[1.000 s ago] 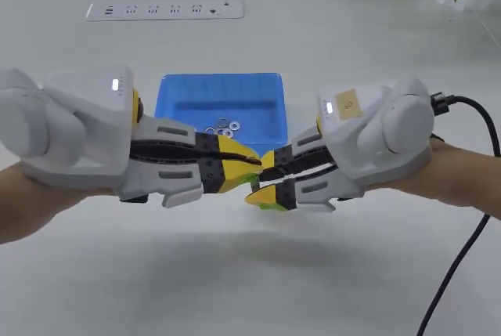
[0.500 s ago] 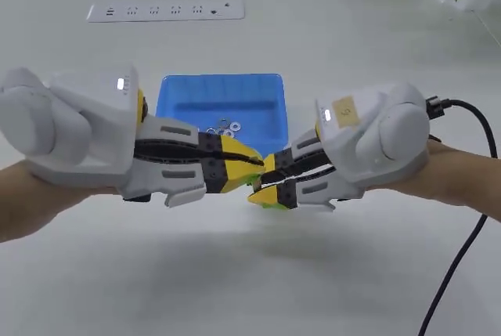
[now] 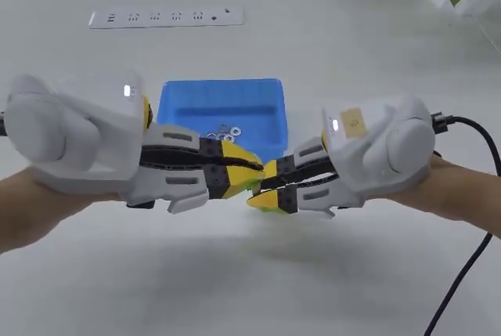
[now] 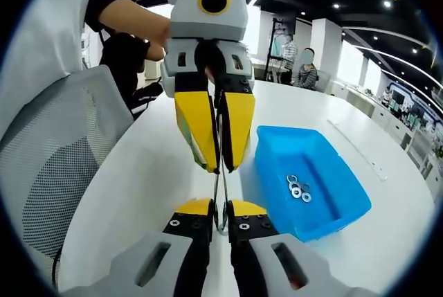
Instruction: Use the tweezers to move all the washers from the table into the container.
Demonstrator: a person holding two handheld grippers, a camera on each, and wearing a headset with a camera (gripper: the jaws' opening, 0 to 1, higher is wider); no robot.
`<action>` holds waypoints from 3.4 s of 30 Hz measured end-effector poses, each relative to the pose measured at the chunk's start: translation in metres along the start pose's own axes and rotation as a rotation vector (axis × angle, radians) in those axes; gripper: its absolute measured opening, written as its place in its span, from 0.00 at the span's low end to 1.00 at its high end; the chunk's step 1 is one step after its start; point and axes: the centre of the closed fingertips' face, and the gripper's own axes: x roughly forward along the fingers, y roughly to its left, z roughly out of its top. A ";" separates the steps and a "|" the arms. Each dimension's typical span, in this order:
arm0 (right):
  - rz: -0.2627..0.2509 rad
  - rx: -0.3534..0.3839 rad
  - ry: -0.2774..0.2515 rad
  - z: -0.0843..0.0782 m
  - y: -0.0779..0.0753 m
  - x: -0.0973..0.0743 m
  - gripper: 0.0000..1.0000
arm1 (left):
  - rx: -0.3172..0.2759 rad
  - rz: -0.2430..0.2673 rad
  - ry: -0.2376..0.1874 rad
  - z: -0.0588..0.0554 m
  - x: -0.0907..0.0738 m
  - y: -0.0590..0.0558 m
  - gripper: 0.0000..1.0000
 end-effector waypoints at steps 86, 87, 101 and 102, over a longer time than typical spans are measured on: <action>-0.118 0.012 -0.048 0.034 -0.099 0.038 0.09 | -0.291 0.492 -0.088 -0.050 -0.139 0.002 1.00; -0.117 0.012 -0.046 0.033 -0.099 0.039 0.09 | -0.293 0.492 -0.086 -0.050 -0.139 0.002 1.00; -0.127 0.037 -0.053 0.029 -0.100 0.038 0.09 | -0.315 0.495 -0.089 -0.054 -0.143 0.000 1.00; -0.129 0.037 -0.052 0.028 -0.100 0.038 0.10 | -0.313 0.494 -0.087 -0.053 -0.142 0.000 1.00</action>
